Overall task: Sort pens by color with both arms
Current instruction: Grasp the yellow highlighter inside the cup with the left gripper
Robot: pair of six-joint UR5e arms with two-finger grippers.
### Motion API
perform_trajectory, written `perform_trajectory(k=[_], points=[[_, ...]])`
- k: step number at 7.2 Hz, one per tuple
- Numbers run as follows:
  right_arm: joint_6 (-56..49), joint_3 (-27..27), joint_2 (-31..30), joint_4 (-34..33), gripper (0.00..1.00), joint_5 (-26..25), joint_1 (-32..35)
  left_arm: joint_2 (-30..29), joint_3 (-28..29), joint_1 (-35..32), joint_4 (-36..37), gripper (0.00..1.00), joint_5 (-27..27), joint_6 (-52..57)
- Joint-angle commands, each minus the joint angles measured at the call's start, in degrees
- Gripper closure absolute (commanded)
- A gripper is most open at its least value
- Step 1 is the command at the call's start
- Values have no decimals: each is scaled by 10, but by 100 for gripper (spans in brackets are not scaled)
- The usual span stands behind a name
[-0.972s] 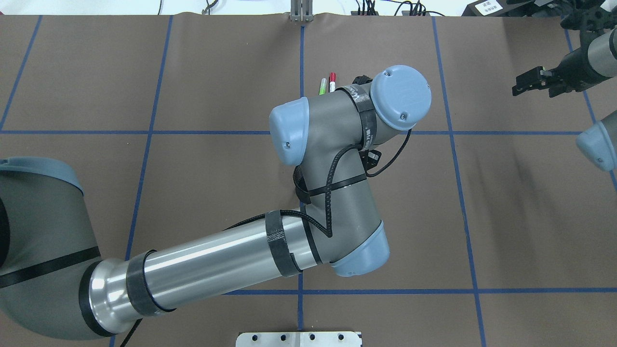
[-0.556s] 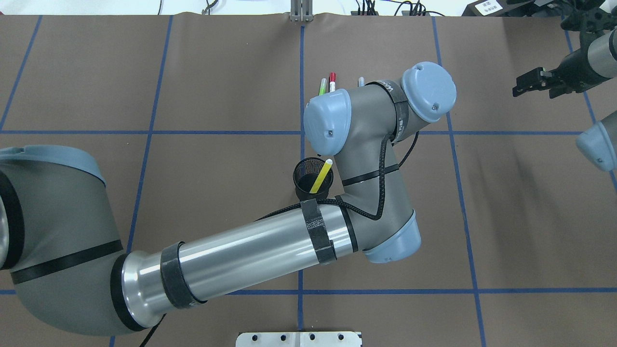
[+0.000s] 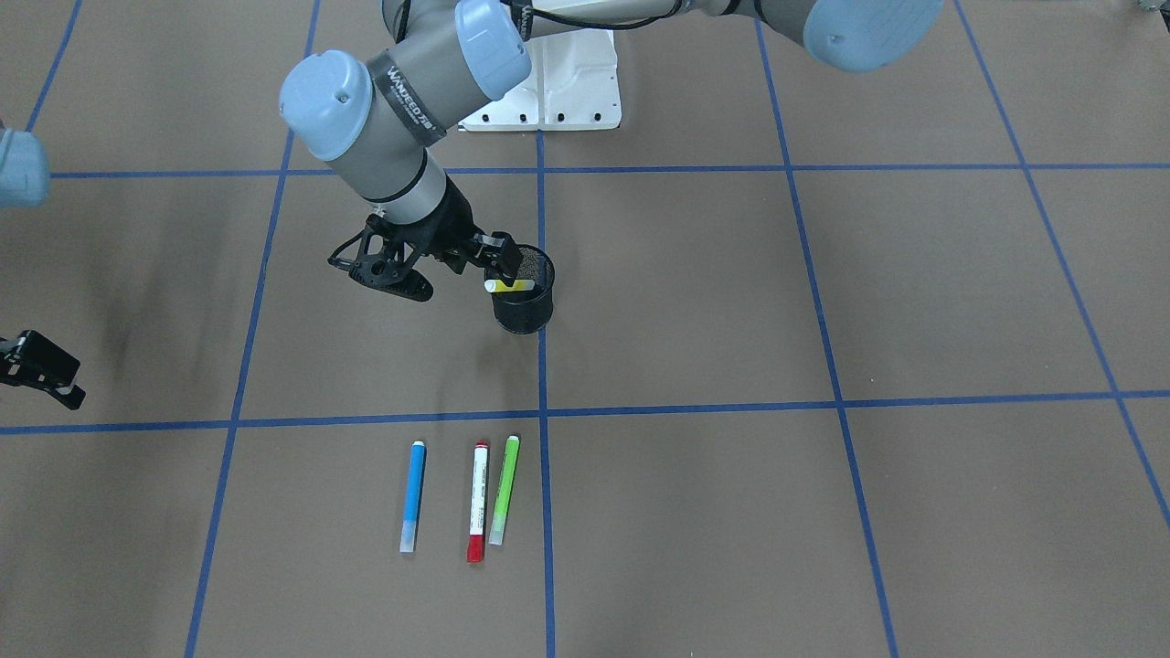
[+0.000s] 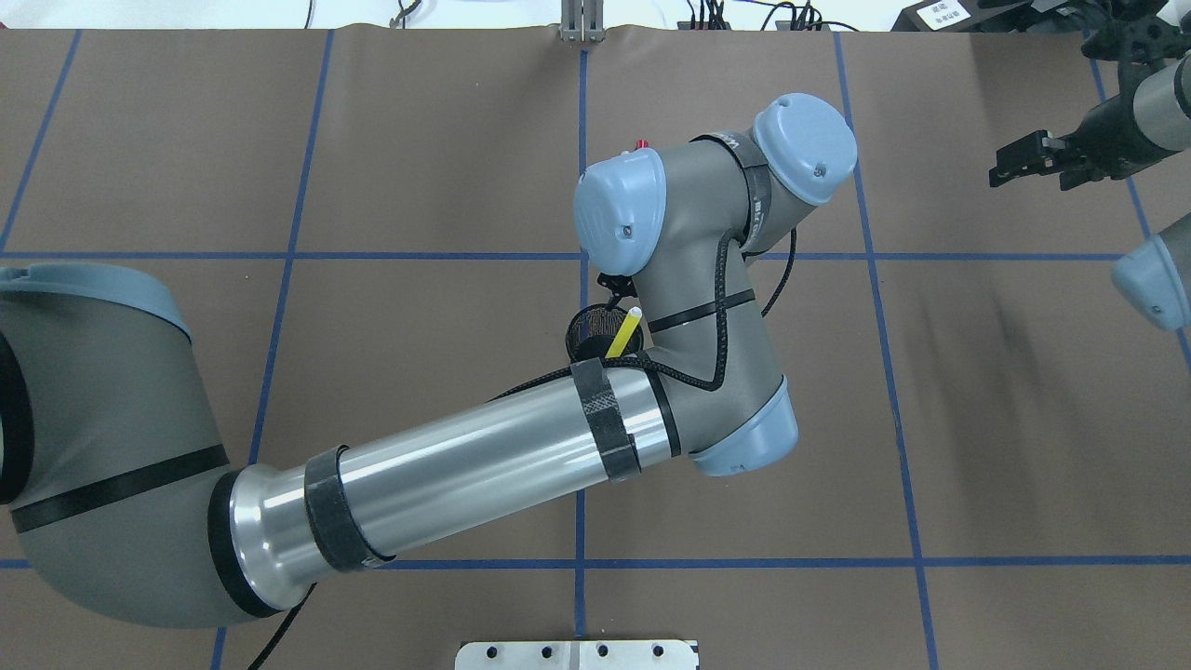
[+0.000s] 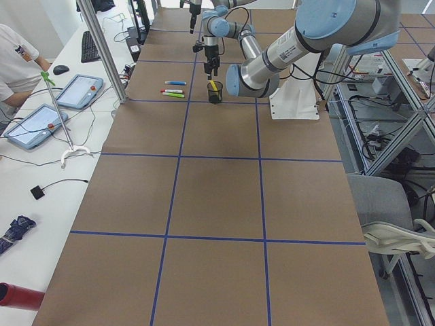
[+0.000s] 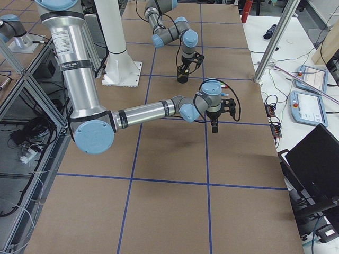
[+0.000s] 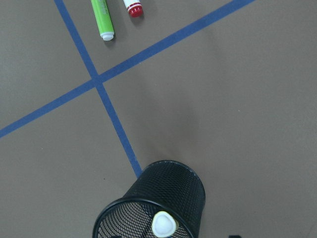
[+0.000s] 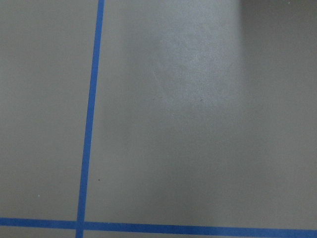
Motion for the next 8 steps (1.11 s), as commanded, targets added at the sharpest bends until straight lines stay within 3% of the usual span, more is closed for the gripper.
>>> perform_trajectory(k=[1, 3, 4, 5, 8], points=[[0, 0, 0, 0, 0, 0, 0, 2, 14, -8, -24, 22, -1, 8], [-1, -1, 0, 0, 0, -1, 0, 3, 22, -6, -28, 23, -2, 8], [-1, -1, 0, 0, 0, -1, 0, 3, 22, -6, -28, 30, -2, 8], [-1, -1, 0, 0, 0, -1, 0, 8, 21, -5, -28, 30, -2, 8], [0, -1, 4, 0, 0, -1, 0, 8, 16, -5, -26, 54, -4, 7]])
